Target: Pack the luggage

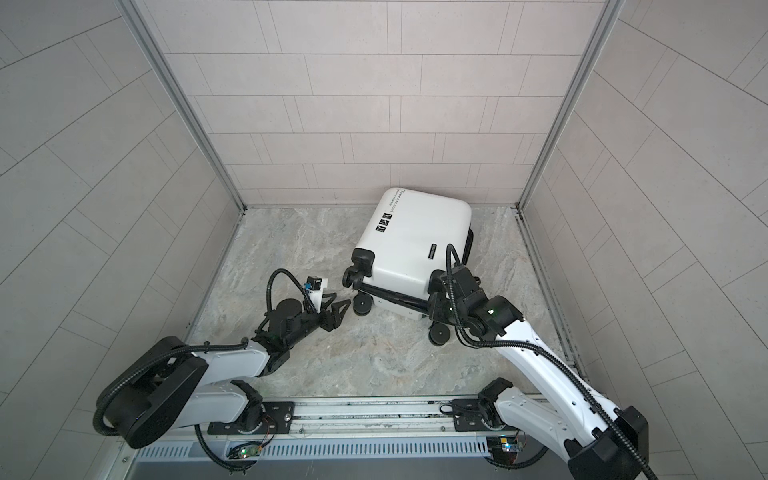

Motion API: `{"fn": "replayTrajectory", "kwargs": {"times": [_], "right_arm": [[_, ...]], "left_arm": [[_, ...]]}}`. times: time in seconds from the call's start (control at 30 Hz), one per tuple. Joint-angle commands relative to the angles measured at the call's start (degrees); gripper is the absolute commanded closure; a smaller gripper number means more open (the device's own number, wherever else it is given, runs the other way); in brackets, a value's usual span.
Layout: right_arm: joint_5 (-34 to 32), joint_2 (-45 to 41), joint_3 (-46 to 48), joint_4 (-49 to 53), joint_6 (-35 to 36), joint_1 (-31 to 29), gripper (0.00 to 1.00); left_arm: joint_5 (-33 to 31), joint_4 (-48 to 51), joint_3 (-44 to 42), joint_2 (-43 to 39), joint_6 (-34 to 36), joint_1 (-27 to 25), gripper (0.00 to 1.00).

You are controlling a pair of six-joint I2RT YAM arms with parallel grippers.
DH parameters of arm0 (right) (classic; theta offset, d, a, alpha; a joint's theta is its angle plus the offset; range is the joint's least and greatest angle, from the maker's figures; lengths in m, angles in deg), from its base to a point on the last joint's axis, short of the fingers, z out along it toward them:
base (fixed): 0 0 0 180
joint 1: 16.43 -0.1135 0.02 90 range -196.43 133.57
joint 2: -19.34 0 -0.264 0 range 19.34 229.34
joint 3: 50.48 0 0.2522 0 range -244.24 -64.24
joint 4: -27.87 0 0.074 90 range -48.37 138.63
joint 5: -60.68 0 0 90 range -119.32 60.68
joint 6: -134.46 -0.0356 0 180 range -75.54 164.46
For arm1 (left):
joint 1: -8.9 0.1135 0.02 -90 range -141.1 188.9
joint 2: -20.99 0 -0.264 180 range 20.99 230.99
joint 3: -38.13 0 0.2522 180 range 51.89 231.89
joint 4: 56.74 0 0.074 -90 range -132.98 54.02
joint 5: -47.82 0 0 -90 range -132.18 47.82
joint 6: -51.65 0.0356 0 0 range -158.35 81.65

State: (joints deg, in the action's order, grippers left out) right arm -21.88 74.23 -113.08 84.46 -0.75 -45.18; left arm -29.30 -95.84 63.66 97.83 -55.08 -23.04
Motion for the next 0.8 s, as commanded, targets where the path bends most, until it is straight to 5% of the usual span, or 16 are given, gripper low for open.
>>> {"fn": "replayTrajectory", "kwargs": {"times": [0.0, 0.33, 0.77], "right_arm": [[1.6, 0.5, -3.3, -3.9, 4.1, -1.9, 0.84], [1.0, 1.7, -6.7, -2.1, 3.9, -4.5, 0.89], [-0.2, 3.0, -7.9, -1.0, 3.6, -6.0, 0.91]], "left_arm": [[1.3, -10.9, 0.9, 4.4, 2.0, -0.2, 0.36], [0.9, -23.2, 3.5, 17.3, 1.3, 0.4, 0.47], [4.3, -23.3, 7.8, 21.1, 0.9, 1.7, 0.60]]}}
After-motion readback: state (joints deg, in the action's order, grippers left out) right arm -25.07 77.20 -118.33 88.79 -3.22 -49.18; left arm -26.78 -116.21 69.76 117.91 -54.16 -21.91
